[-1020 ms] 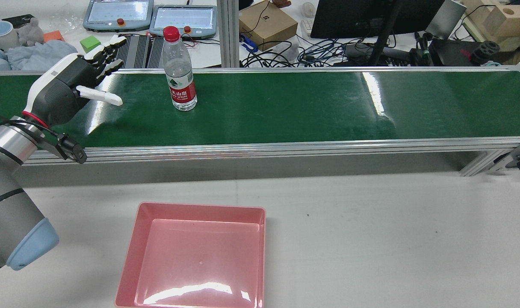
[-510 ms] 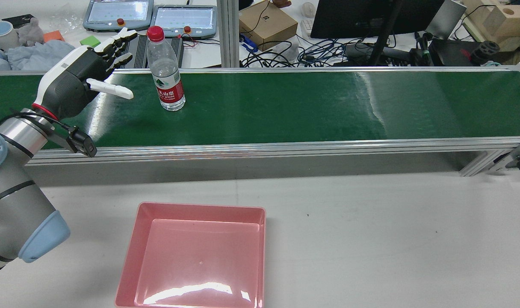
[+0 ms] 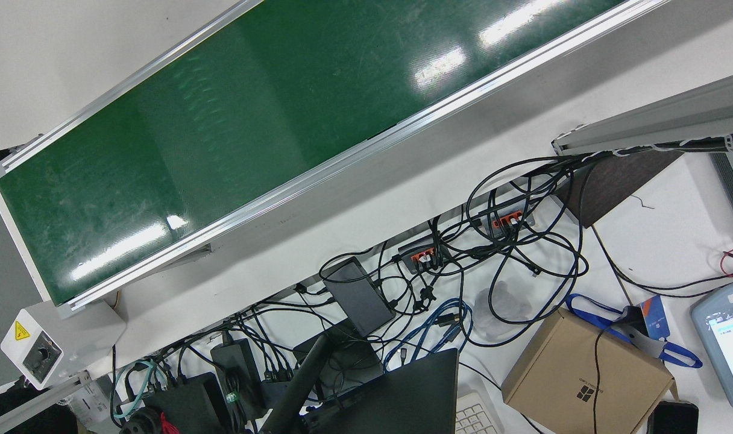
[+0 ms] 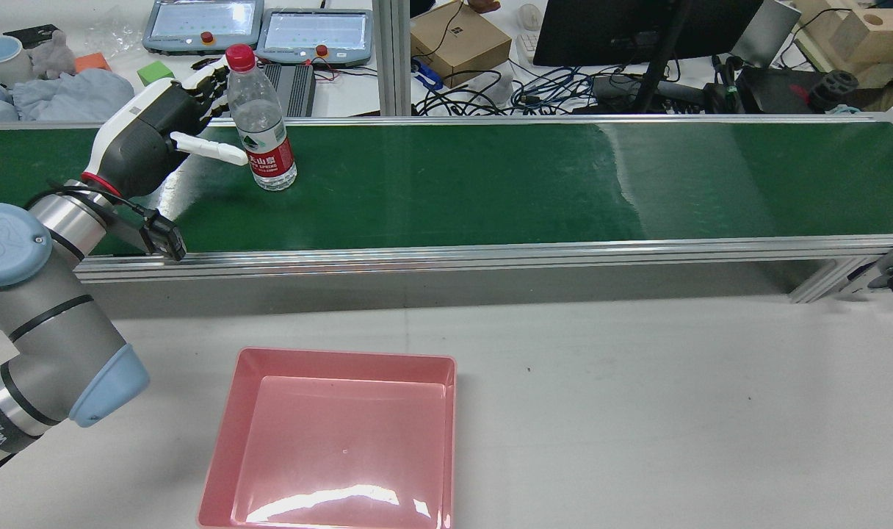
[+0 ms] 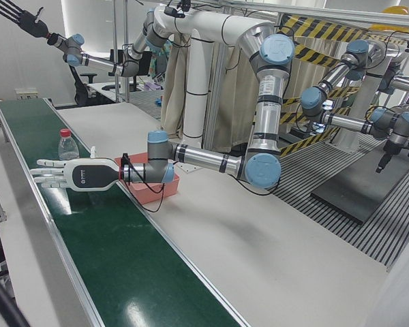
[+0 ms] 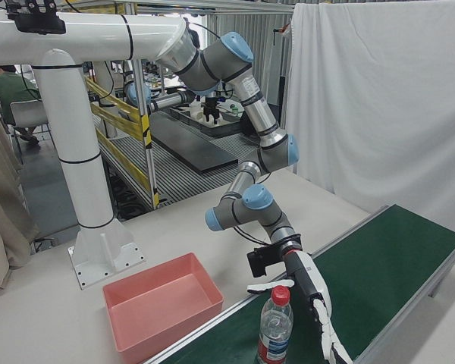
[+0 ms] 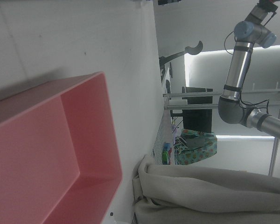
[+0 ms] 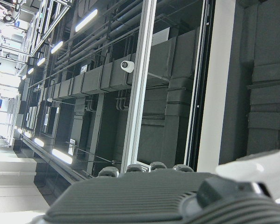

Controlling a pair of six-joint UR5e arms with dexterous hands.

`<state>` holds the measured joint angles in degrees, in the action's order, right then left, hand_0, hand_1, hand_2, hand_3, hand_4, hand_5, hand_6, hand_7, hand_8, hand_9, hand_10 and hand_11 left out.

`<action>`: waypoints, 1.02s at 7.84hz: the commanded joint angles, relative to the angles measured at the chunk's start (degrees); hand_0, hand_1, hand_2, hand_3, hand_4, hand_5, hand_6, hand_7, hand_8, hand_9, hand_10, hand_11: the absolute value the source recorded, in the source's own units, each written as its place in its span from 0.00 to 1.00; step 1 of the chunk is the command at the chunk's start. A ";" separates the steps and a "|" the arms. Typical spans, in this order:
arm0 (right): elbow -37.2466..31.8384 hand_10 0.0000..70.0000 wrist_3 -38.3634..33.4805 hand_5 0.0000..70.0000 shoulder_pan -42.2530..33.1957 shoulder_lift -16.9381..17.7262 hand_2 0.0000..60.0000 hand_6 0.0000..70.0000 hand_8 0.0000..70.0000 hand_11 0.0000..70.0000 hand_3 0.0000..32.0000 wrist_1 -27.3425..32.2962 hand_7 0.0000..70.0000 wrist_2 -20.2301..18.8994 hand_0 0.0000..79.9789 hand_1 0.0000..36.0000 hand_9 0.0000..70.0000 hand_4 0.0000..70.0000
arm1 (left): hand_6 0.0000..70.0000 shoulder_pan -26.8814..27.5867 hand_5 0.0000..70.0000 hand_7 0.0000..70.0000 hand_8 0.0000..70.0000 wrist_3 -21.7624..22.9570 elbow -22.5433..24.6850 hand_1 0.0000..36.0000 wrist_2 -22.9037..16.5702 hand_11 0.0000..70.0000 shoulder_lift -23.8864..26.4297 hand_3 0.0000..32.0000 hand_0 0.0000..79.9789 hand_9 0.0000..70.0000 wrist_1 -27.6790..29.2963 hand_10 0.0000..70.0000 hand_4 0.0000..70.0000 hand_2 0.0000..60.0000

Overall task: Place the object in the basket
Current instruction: 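Close the left hand fingers around the water bottle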

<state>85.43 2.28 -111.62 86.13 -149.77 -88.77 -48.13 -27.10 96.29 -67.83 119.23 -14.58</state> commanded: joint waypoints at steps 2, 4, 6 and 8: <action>0.00 0.00 0.00 0.00 0.00 0.00 0.00 0.00 0.00 0.00 0.00 0.00 0.00 0.00 0.00 0.00 0.00 0.00 | 0.03 0.06 0.18 0.00 0.02 0.03 -0.58 0.28 -0.03 0.13 0.74 0.00 0.65 0.00 0.08 0.07 0.14 0.00; 0.00 0.00 0.00 0.00 0.00 0.00 0.00 0.00 0.00 0.00 0.00 0.00 0.00 0.00 0.00 0.00 0.00 0.00 | 0.04 -0.03 0.24 0.01 0.05 0.20 -0.58 0.31 -0.37 0.16 1.88 0.00 0.66 0.04 -0.61 0.09 0.14 0.00; 0.00 0.00 0.00 0.00 0.00 0.00 0.00 0.00 0.00 0.00 0.00 0.00 0.00 0.00 0.00 0.00 0.00 0.00 | 0.62 -0.29 1.00 0.63 0.56 0.03 -0.84 0.39 0.24 0.81 3.12 0.00 0.69 0.68 -4.73 0.57 0.75 0.28; 0.00 0.00 0.00 0.00 0.00 0.00 0.00 0.00 0.00 0.00 0.00 0.00 0.00 0.00 0.00 0.00 0.00 0.00 | 1.00 -0.47 1.00 0.87 0.80 0.03 -0.84 0.55 0.76 1.00 3.12 0.00 0.68 0.94 -6.86 0.71 0.94 0.99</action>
<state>85.43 2.28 -111.62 86.13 -149.77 -88.77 -48.41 -27.06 95.51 -67.50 122.18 -19.26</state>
